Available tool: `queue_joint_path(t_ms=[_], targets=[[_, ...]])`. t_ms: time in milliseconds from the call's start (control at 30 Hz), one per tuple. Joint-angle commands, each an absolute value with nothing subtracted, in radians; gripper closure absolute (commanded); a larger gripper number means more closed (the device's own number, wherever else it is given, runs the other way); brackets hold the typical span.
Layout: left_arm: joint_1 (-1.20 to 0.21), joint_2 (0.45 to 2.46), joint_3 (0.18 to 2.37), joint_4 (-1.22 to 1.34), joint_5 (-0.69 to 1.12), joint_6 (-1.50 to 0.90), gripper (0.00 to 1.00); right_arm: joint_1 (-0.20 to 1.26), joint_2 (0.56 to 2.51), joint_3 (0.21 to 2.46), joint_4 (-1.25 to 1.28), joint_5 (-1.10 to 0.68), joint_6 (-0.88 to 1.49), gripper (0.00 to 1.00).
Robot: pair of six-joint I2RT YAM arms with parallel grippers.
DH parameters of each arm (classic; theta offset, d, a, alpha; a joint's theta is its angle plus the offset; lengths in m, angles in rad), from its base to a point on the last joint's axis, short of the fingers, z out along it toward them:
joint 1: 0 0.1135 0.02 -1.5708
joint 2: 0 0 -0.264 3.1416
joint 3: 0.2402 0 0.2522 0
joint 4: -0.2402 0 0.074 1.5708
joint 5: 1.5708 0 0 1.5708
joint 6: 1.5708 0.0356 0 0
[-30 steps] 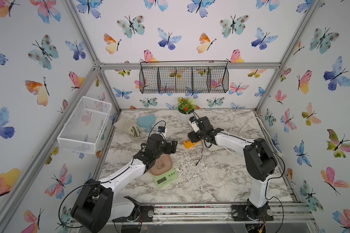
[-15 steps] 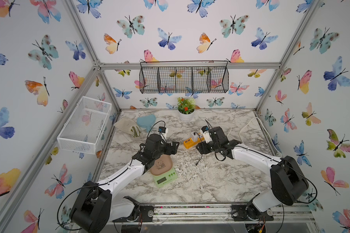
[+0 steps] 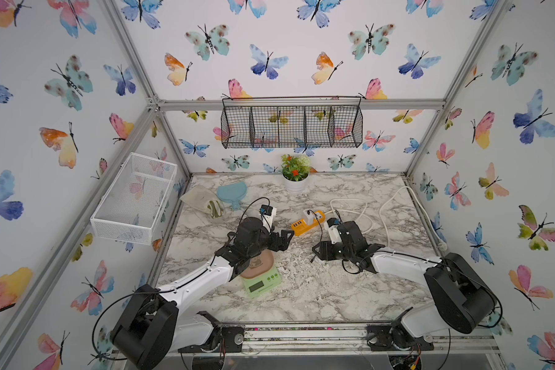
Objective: Charge the electronic scale
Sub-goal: Pick up the charging cable from the center of the board.
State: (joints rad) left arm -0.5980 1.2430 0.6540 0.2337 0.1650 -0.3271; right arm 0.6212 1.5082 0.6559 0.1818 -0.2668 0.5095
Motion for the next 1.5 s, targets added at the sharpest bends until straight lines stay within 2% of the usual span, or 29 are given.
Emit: queue_joint_path(t_ms=[0,533,700,833,967,1067,1200,1467], targets=[[-0.604,1.244,0.639,0.268,0.181,-0.334,0.12,0.618,1.544,0.644,0.27,-0.277,0.553,0.44],[-0.611,1.246,0.612,0.308,0.194,-0.339,0.13,0.619,1.62,0.641,0.291,-0.294,0.592,0.56],[-0.613,1.247,0.588,0.357,0.229,-0.335,0.14,0.618,1.612,0.64,0.313,-0.327,0.613,0.81],[-0.63,1.247,0.55,0.436,0.275,-0.301,0.17,0.617,1.578,0.656,0.33,-0.358,0.637,0.92],[-0.65,1.254,0.506,0.514,0.312,-0.27,0.23,0.604,1.541,0.675,0.346,-0.398,0.664,0.96],[-0.665,1.276,0.474,0.581,0.329,-0.254,0.33,0.58,1.519,0.669,0.383,-0.449,0.708,0.97],[-0.678,1.331,0.447,0.669,0.363,-0.247,0.41,0.546,1.498,0.642,0.47,-0.521,0.778,0.98],[-0.716,1.439,0.462,0.762,0.356,-0.168,0.4,0.514,1.492,0.626,0.544,-0.592,0.847,0.98]])
